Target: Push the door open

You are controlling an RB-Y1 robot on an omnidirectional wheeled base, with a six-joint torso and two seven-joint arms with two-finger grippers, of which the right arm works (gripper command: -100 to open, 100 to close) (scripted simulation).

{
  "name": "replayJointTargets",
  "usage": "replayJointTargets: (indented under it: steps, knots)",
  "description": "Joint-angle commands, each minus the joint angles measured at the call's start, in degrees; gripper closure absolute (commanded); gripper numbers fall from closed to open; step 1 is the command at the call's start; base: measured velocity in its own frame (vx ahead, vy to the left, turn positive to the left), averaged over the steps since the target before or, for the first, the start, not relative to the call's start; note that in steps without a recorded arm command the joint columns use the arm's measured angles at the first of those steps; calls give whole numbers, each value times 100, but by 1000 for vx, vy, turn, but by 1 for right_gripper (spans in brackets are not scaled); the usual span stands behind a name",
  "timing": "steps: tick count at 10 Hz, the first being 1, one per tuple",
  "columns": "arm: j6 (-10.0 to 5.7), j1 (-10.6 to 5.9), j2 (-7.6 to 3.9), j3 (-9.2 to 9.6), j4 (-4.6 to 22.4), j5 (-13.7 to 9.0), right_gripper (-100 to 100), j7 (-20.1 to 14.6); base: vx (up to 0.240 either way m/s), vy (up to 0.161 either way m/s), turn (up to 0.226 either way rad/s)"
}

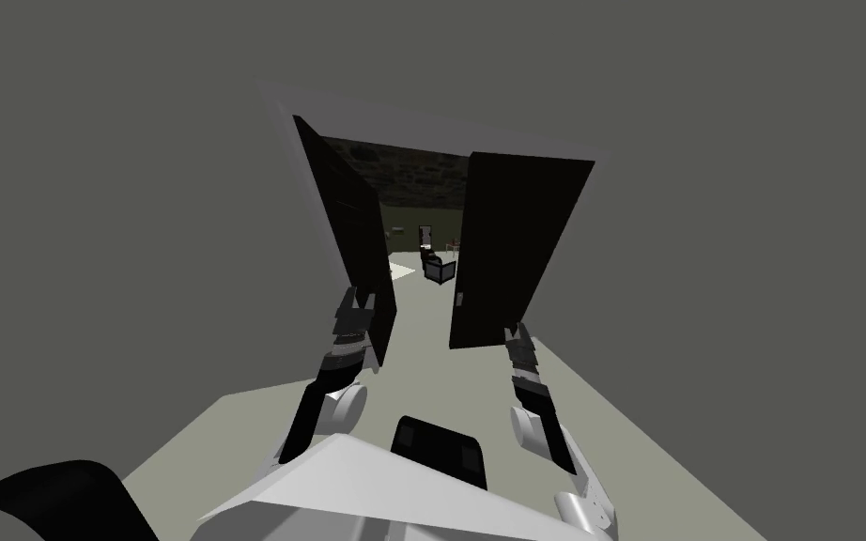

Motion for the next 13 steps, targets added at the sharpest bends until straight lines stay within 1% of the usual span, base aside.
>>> replayJointTargets:
  steps: [1, 2, 3, 4, 5, 6, 7, 8, 10, 11, 12, 13]
  knots:
    - [-44, -118, -11, 6, 286, -7, -100, 30, 72, -59, 197]
    - [-44, -118, -11, 6, 366, -7, -100, 30, 54, -51, 49]
    - [-81, -221, -18, 4, 570, -13, -100, 49, 42, -34, 91]
    - [-81, -221, -18, 4, 623, -13, -100, 49, 33, -26, 57]
    - [-119, -324, -25, 3, 838, -19, -100, 68, 42, -40, 120]
    - [-119, -324, -25, 3, 881, -19, -100, 68, 34, -37, 74]
    - [-156, -427, -31, 1, 1097, -24, -100, 88, 38, -35, 114]
    - [-156, -427, -31, 1, 1139, -24, -100, 88, 32, -33, 63]
    - [-230, -629, -40, -1, 1530, -36, -100, 126, 48, -59, 154]
    - [-230, -629, -40, -1, 1645, -36, -100, 126, 49, -49, 69]
    - [-266, -729, -44, -3, 1804, -42, -100, 144, 40, -38, 95]
    - [-266, -729, -44, -3, 1895, -42, -100, 144, 29, -35, 61]
